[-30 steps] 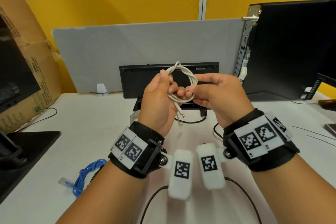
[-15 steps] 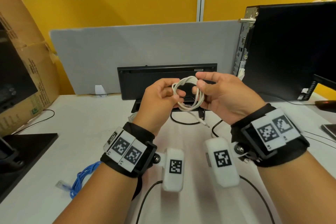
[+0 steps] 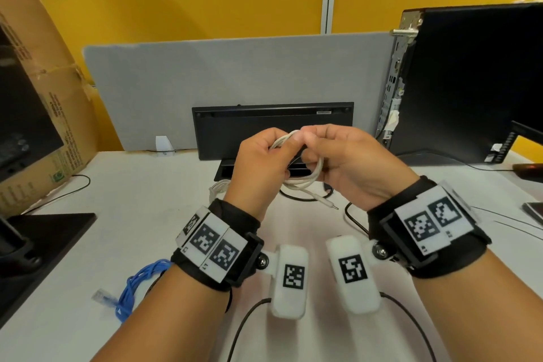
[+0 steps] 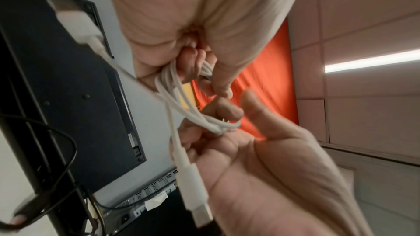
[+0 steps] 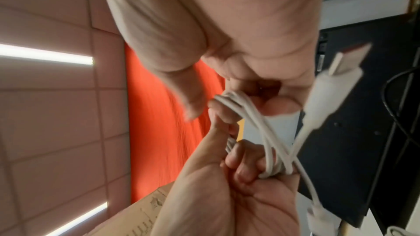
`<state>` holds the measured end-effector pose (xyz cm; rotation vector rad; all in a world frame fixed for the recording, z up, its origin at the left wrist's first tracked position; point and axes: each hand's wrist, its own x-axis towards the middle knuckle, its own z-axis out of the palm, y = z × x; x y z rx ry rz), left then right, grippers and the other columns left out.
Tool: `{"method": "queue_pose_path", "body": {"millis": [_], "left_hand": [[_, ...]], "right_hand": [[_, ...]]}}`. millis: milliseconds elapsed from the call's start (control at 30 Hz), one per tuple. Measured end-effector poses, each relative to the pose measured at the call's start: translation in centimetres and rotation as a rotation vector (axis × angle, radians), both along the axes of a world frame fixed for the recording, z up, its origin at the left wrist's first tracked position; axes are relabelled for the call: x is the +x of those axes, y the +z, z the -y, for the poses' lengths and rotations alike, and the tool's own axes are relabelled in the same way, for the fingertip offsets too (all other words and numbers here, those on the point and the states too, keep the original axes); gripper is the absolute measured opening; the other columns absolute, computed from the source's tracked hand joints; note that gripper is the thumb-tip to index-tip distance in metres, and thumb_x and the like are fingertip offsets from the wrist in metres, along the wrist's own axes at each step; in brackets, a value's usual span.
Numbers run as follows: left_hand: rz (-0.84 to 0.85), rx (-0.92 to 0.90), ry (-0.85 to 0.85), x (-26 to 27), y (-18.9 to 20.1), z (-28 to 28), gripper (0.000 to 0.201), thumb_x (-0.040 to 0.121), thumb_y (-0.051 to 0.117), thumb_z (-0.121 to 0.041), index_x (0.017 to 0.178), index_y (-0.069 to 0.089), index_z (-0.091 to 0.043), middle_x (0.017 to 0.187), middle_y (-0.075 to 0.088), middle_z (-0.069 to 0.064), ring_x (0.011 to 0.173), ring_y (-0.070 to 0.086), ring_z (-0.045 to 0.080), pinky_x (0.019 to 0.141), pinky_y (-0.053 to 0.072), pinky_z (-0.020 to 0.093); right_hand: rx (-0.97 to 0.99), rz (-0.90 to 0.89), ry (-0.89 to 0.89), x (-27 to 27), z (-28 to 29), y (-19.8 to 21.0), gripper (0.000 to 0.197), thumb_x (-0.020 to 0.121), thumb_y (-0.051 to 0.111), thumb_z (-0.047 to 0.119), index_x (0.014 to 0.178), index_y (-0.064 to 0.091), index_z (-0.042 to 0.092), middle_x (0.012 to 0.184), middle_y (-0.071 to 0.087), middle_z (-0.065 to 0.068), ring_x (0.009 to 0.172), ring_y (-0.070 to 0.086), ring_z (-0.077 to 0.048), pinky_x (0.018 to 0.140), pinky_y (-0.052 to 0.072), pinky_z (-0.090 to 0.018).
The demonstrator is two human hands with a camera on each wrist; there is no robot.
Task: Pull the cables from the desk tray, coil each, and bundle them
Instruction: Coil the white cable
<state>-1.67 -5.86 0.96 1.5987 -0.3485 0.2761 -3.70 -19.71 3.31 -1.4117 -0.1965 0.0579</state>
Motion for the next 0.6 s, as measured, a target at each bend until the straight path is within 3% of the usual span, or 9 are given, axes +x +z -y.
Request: {"method": "queue_pose_path", "body": {"millis": [67, 133, 200, 267, 333, 467, 533, 600], "left_hand": [[0.027, -0.002, 0.035, 0.14, -0.10, 0.22, 0.025, 0.093, 0.063, -0.022, 0.085, 0.065, 0.002, 0.074, 0.061, 0.018, 0.059, 0.053, 0.014, 0.061, 0.050, 0.032], [0.041, -0.004, 0.056, 0.21, -0.06, 0.15, 0.025, 0.093, 0.062, -0.023, 0.084, 0.066, 0.000, 0.073, 0.060, 0.018, 0.062, 0.052, 0.017, 0.061, 0.048, 0.033], [0.054, -0.002, 0.077, 0.33, 0.02, -0.03, 0.025, 0.093, 0.062, -0.024, 0.082, 0.066, -0.002, 0.071, 0.058, 0.014, 0.062, 0.049, 0.018, 0.061, 0.046, 0.034], [0.057, -0.001, 0.103, 0.54, -0.05, -0.13, 0.025, 0.092, 0.063, -0.026, 0.081, 0.066, -0.003, 0.068, 0.054, 0.012, 0.062, 0.046, 0.020, 0.061, 0.044, 0.037], [0.058, -0.018, 0.114, 0.69, -0.13, -0.18, 0.026, 0.092, 0.064, -0.026, 0.078, 0.064, -0.004, 0.068, 0.053, 0.014, 0.062, 0.045, 0.022, 0.059, 0.042, 0.038], [0.101, 0.014, 0.143, 0.79, -0.35, -0.17, 0.029, 0.092, 0.064, -0.029, 0.075, 0.061, -0.005, 0.062, 0.047, 0.011, 0.059, 0.042, 0.018, 0.053, 0.040, 0.032], [0.130, 0.040, 0.162, 0.83, -0.33, -0.33, 0.029, 0.092, 0.063, -0.030, 0.075, 0.061, -0.007, 0.061, 0.045, 0.009, 0.056, 0.039, 0.018, 0.050, 0.038, 0.031], [0.146, 0.052, 0.184, 0.96, -0.25, -0.60, 0.028, 0.092, 0.062, -0.032, 0.076, 0.062, -0.009, 0.065, 0.052, 0.017, 0.058, 0.044, 0.030, 0.052, 0.043, 0.039]], "right_hand": [[-0.089, 0.059, 0.016, -0.22, -0.20, -0.04, 0.033, 0.086, 0.066, 0.001, 0.118, 0.058, 0.005, 0.085, 0.071, -0.010, 0.077, 0.071, -0.025, 0.072, 0.058, -0.034], [-0.282, 0.154, -0.069, -0.45, -0.44, -0.18, 0.042, 0.081, 0.066, -0.008, 0.117, 0.058, 0.011, 0.075, 0.070, -0.004, 0.069, 0.069, -0.017, 0.064, 0.056, -0.027], [-0.531, 0.288, -0.199, -0.58, -0.58, -0.25, 0.039, 0.081, 0.065, -0.002, 0.114, 0.062, 0.018, 0.069, 0.067, 0.004, 0.059, 0.063, -0.008, 0.056, 0.052, -0.022], [-0.666, 0.374, -0.313, -0.49, -0.55, -0.36, 0.034, 0.081, 0.067, 0.007, 0.113, 0.064, 0.020, 0.074, 0.070, 0.003, 0.064, 0.068, -0.010, 0.065, 0.058, -0.031], [-0.686, 0.407, -0.399, -0.46, -0.46, -0.36, 0.029, 0.077, 0.071, 0.011, 0.105, 0.069, 0.017, 0.071, 0.071, 0.003, 0.064, 0.069, -0.012, 0.069, 0.060, -0.037], [-0.828, 0.452, -0.540, -0.57, -0.37, -0.16, 0.003, 0.074, 0.071, 0.020, 0.074, 0.073, 0.018, 0.057, 0.068, 0.003, 0.053, 0.067, -0.013, 0.062, 0.060, -0.037], [-0.891, 0.419, -0.545, -0.37, -0.23, -0.15, 0.011, 0.078, 0.069, 0.022, 0.068, 0.072, 0.018, 0.055, 0.067, 0.002, 0.053, 0.067, -0.016, 0.062, 0.060, -0.037], [-0.815, 0.314, -0.451, -0.17, -0.07, -0.08, 0.015, 0.084, 0.066, 0.018, 0.070, 0.071, 0.017, 0.057, 0.069, -0.002, 0.050, 0.066, -0.016, 0.056, 0.059, -0.034]]}}
